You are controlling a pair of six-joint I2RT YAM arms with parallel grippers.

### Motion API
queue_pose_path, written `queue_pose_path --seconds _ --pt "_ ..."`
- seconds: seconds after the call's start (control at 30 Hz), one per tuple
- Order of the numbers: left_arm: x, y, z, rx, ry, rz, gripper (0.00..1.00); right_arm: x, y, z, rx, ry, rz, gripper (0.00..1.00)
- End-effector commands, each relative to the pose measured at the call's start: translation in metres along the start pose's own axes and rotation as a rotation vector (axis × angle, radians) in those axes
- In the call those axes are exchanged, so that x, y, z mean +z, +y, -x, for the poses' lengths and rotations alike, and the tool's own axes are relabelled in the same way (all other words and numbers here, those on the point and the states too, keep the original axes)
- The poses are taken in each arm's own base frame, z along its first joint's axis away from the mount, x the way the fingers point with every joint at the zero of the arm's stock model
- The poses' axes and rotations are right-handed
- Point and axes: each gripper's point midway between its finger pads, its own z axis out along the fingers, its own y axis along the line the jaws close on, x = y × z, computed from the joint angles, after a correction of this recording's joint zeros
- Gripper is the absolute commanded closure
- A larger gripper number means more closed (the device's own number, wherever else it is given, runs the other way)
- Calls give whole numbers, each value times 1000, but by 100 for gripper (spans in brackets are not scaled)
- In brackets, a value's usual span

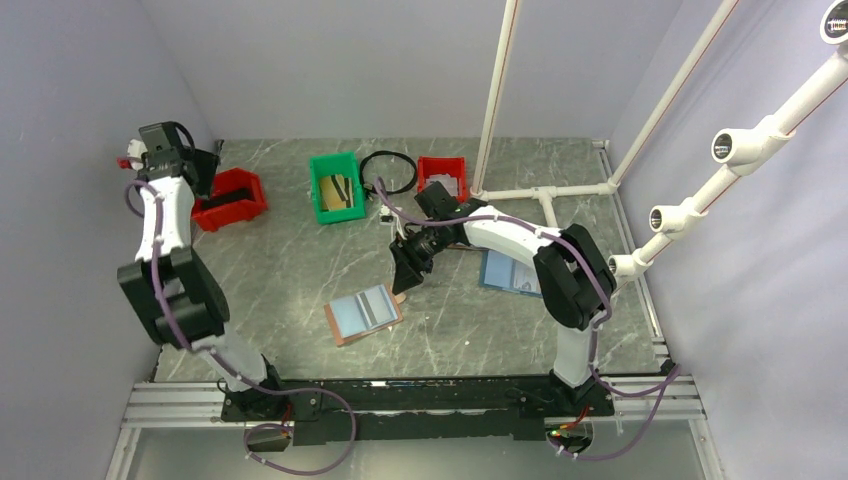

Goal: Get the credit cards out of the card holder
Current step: Place the credit card in the storage box, then remove the credit card from the card holder.

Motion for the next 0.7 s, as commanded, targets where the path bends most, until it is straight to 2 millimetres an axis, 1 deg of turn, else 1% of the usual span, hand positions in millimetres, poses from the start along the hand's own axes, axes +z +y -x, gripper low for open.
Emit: queue_pose_path --seconds 0.0,0.03,0.1,0.17,0.3,0.4,0.5,0.57,0.63,0.67 --pt "-88 -32 -20 285 93 -347 42 -9 21 16 -43 -68 58 51" --pt "-100 -24 -38 329 154 -396 39 -8 23 16 -28 -72 64 51" --pt "-128 -14 -65 386 246 -508 38 -4 26 16 -12 -84 82 50" --pt "-155 3 -90 395 338 -571 38 2 29 13 14 -83 88 50" --pt "-187 40 -138 358 530 -606 38 18 32 7 93 -72 84 50" --pt "-206 64 -183 354 677 -606 39 29 30 1 150 -60 69 50" --pt "-223 84 -228 367 776 -601 45 40 24 -3 199 -42 27 51" --pt "-229 100 -250 351 820 -595 51 45 17 -6 223 -29 -10 52" --pt "-229 117 -267 329 850 -569 56 48 8 -9 245 -20 -55 52" --pt "-227 129 -275 316 865 -549 59 50 4 -11 260 -18 -76 52"
